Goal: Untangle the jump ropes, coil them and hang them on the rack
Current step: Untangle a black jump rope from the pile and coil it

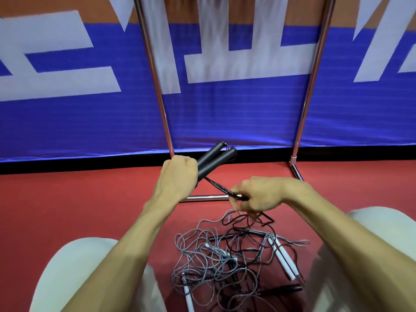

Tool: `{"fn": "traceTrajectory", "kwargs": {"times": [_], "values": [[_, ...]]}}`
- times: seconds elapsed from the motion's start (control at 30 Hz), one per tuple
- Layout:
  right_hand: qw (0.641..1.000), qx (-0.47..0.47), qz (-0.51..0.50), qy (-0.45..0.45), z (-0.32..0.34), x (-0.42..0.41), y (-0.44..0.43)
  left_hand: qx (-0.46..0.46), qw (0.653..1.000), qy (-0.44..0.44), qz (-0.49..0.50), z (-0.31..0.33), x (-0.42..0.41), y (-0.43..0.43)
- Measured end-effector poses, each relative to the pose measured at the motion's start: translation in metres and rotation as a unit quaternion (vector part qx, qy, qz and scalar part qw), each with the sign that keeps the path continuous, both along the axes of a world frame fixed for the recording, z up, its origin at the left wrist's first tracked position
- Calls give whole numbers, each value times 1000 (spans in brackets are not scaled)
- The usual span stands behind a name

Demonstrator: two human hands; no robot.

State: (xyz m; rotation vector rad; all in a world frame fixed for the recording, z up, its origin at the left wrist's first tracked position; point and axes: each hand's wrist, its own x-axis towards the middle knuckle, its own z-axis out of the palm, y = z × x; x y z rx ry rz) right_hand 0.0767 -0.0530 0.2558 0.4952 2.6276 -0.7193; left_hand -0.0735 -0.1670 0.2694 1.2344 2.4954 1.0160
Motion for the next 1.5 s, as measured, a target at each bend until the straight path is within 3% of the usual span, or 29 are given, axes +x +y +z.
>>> {"fn": "traceTrajectory", "kwargs": {"times": [0.13,0.3,0.5,0.77,0.87,1.07,1.17,1.3,1.37,1.43,1.5], "values": [[997,55,54,27,16,9,-8,-46,999,11,6,-6,-5,4],[972,135,85,174,21,12,-7,-111,993,40,-22,-17,-10,8],[916,200,-5,347,24,14,7,-149,984,-6,-92,-11,0,9],[939,23,-98,328,8,4,2,-156,971,-18,-179,-3,15,-3],[928,2,-133,349,8,0,0,-123,976,-11,-180,-7,14,-6],[912,33,-179,367,11,1,8,32,991,-28,-127,-13,18,-6],[903,32,-206,375,12,4,14,10,982,2,-187,-16,20,-8],[908,14,-214,360,13,7,13,-3,984,48,-171,-22,26,-6],[916,-38,-218,334,17,10,15,10,985,42,-169,-19,30,-7],[914,-157,-232,294,23,17,19,15,984,8,-178,-14,30,-8],[882,-277,-272,266,28,22,25,20,980,-38,-194,-9,27,-8]]}}
